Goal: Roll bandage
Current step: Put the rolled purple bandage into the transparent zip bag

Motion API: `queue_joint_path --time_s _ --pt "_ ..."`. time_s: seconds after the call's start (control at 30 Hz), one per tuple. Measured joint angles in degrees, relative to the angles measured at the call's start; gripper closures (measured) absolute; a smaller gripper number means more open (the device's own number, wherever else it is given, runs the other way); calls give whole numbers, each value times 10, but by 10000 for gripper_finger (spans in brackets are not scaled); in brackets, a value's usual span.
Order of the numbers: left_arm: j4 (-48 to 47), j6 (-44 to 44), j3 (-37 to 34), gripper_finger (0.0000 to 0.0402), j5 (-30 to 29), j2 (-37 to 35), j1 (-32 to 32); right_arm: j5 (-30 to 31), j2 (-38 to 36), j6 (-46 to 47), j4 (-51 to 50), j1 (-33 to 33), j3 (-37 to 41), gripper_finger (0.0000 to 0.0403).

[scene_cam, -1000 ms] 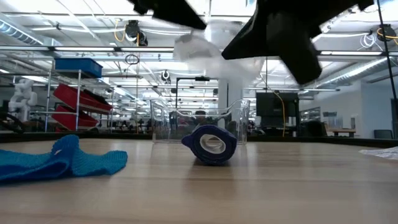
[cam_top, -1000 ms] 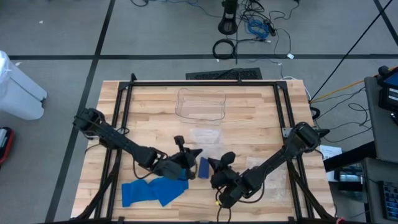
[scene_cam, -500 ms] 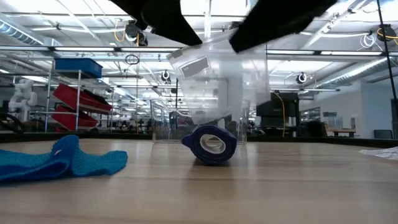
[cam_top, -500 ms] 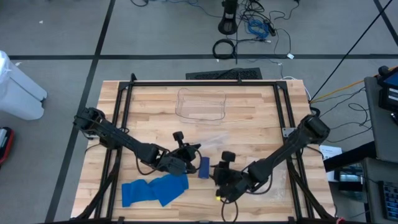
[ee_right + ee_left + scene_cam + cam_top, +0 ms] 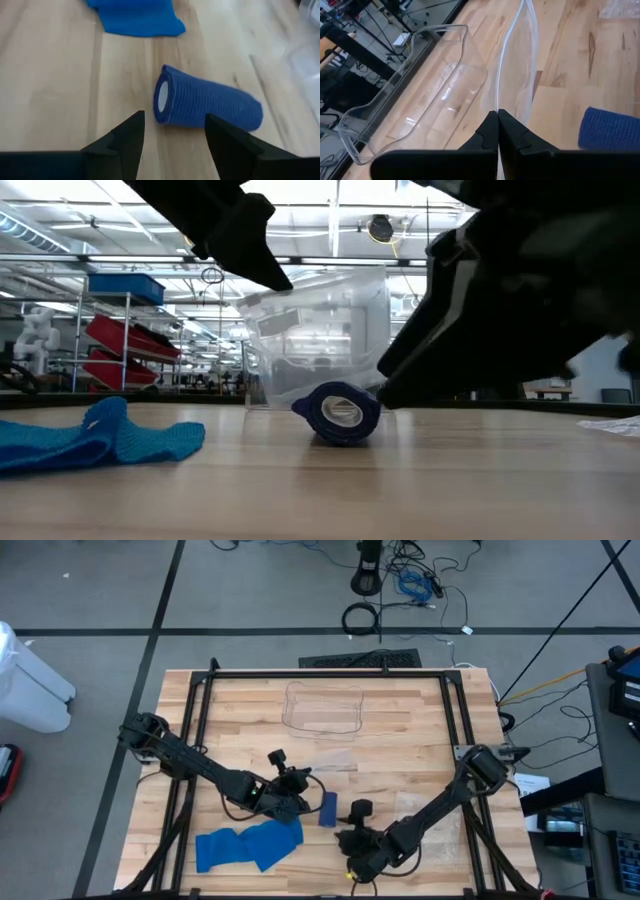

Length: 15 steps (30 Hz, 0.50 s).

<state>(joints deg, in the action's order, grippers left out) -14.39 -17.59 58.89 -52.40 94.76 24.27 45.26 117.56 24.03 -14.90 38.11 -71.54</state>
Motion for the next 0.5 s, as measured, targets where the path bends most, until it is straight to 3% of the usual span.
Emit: queue_joint_path --time_s 0.33,0.5 --pt "0 3 0 402 0 0 -2 20 60 -124 3 -14 -54 217" --pt "0 4 0 402 0 0 -2 69 65 -148 0 -18 -59 218"
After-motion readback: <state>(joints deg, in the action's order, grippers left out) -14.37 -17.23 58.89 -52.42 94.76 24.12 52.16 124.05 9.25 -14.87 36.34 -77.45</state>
